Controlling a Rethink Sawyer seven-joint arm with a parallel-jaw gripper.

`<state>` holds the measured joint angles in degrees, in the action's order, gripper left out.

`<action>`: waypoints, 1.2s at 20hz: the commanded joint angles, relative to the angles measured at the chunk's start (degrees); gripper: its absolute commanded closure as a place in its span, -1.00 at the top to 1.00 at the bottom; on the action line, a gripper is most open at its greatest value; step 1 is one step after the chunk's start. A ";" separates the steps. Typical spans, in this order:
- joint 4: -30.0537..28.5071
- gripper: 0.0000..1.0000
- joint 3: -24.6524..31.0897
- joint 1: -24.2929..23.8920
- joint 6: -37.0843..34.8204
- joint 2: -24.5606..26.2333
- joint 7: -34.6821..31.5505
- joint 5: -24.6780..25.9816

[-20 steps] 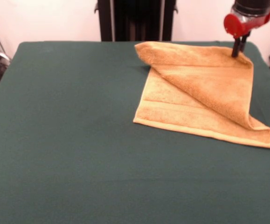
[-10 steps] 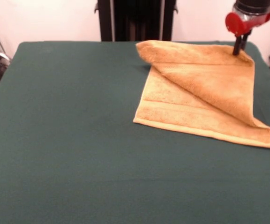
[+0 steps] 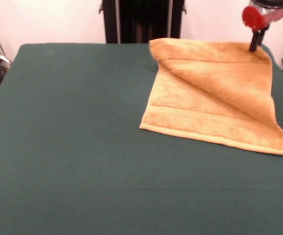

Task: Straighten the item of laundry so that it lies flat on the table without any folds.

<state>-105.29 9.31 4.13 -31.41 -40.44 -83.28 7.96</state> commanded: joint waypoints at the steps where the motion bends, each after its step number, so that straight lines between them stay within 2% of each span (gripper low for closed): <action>1: -4.27 -1.00 0.22 2.33 3.94 0.57 -16.18 -4.29; 15: -3.57 -1.00 -0.29 1.83 8.73 3.57 -16.53 -6.56; 16: -3.98 1.00 0.26 1.38 9.21 3.61 -15.70 -6.80; 24: -4.53 1.00 -0.22 1.78 9.92 3.44 -14.97 -6.84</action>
<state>-106.14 8.43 4.88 -24.84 -40.58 -83.29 4.21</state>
